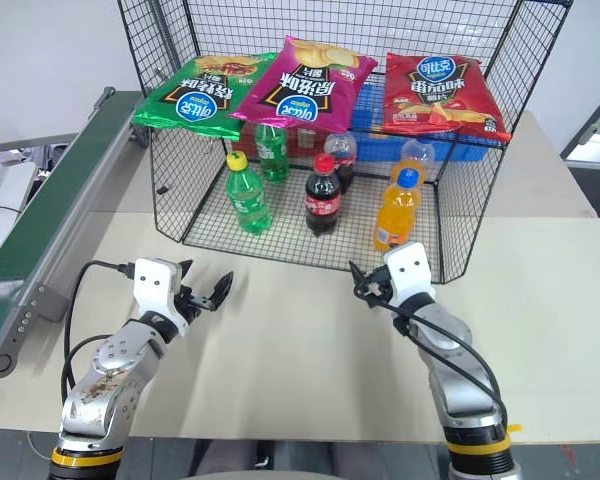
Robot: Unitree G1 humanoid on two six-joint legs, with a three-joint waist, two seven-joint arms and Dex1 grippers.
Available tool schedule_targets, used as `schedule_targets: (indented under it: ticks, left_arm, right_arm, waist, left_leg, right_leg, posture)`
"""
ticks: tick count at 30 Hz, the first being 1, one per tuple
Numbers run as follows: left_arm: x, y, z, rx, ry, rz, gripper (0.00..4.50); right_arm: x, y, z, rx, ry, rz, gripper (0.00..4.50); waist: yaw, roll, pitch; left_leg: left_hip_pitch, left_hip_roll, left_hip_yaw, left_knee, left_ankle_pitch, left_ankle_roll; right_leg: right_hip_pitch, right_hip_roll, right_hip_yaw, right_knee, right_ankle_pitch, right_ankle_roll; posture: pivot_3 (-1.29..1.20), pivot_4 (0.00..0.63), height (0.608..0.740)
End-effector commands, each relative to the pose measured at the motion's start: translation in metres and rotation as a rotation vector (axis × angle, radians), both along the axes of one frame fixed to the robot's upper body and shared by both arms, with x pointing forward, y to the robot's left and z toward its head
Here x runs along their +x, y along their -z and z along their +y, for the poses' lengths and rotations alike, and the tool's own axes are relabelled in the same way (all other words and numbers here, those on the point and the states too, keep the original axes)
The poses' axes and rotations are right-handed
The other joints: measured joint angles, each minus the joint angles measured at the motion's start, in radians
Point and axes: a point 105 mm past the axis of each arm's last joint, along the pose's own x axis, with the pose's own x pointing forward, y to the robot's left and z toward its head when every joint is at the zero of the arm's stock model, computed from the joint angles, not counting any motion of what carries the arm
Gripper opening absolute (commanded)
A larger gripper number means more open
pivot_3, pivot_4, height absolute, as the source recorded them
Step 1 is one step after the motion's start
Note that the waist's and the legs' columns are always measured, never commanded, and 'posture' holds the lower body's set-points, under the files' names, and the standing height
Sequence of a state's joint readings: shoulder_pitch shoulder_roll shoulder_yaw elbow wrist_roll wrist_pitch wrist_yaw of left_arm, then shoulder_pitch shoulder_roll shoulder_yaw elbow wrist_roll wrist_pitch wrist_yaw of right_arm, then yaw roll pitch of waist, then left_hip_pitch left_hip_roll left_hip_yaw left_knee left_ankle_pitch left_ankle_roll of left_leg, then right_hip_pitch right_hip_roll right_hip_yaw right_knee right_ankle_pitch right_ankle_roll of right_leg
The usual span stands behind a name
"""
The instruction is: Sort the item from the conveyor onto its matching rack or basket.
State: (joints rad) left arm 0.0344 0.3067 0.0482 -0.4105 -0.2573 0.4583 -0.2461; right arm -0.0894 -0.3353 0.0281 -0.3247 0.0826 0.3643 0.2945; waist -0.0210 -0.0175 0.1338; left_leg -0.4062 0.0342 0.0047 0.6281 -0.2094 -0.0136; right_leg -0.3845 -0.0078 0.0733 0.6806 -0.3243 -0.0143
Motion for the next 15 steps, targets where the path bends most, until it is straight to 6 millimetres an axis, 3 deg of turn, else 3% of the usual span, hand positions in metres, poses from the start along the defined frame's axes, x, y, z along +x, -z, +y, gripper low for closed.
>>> schedule_targets:
  ticks: [1, 9, 15]
  left_arm:
    - [-0.004, -0.019, -0.002, -0.002, 0.041, -0.062, 4.50]
    - [-0.017, -0.057, 0.000, -0.002, 0.177, -0.154, 4.50]
    - [-0.019, -0.073, 0.014, -0.063, 0.114, -0.197, 4.50]
  right_arm:
    - [-0.001, -0.022, 0.004, -0.021, -0.058, -0.085, 4.44]
    - [-0.020, -0.066, 0.018, -0.018, -0.220, -0.172, 4.44]
    - [-0.020, -0.091, 0.014, 0.007, -0.213, -0.224, 4.44]
  waist:
    - [0.000, 0.000, 0.000]
    - [-0.004, 0.000, 0.000]
    - [-0.004, 0.000, 0.000]
  left_leg:
    - [0.000, 0.000, 0.000, 0.000, 0.000, 0.000]
    - [0.000, 0.001, 0.000, 0.000, 0.000, 0.000]
    - [0.000, 0.000, -0.001, 0.000, 0.000, 0.000]
  right_leg:
    - [0.000, 0.000, 0.000, 0.000, 0.000, 0.000]
    - [0.000, 0.000, 0.000, 0.000, 0.000, 0.000]
    - [0.001, 0.000, -0.001, 0.000, 0.000, 0.000]
  posture:
    - [0.00, 0.150, 0.740]
    - [0.00, 0.150, 0.740]
    - [0.00, 0.150, 0.740]
